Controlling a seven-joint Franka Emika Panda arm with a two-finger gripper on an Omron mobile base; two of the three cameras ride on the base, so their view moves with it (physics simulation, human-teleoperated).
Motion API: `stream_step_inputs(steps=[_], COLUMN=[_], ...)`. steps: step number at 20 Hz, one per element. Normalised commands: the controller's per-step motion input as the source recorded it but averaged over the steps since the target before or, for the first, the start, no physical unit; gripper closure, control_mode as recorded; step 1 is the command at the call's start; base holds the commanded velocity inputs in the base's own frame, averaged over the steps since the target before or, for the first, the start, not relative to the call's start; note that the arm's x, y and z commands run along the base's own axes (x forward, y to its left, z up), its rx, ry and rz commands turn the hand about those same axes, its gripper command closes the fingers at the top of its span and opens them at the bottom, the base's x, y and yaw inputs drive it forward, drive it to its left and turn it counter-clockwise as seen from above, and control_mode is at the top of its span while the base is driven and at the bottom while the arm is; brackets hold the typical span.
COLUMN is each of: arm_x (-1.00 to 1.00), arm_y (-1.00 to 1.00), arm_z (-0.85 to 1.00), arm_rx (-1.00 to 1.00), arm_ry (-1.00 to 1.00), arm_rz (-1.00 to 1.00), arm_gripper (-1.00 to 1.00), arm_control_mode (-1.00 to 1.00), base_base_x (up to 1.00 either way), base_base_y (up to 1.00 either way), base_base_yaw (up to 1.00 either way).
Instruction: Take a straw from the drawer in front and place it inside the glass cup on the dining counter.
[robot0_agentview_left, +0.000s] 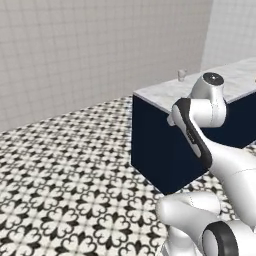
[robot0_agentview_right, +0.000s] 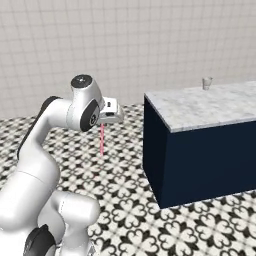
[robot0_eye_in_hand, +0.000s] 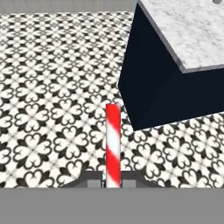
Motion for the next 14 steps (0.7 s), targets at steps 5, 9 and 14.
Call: stream_step_inputs(steps=[5,9,14], arm_x=[0.0,0.0,0.0], arm_y=[0.0,0.0,0.0], arm_z=[0.0,0.0,0.0], arm_rx=[0.0,0.0,0.0], arm_ry=[0.0,0.0,0.0], arm_rz=[0.0,0.0,0.0], arm_gripper=[1.0,1.0,1.0], arm_control_mode=[1.0,1.0,1.0], base_base_x=[0.73,0.67,0.67], base_base_y=[1.0,1.0,1.0], base_base_yaw=[-0.28,-0.29,-0.3])
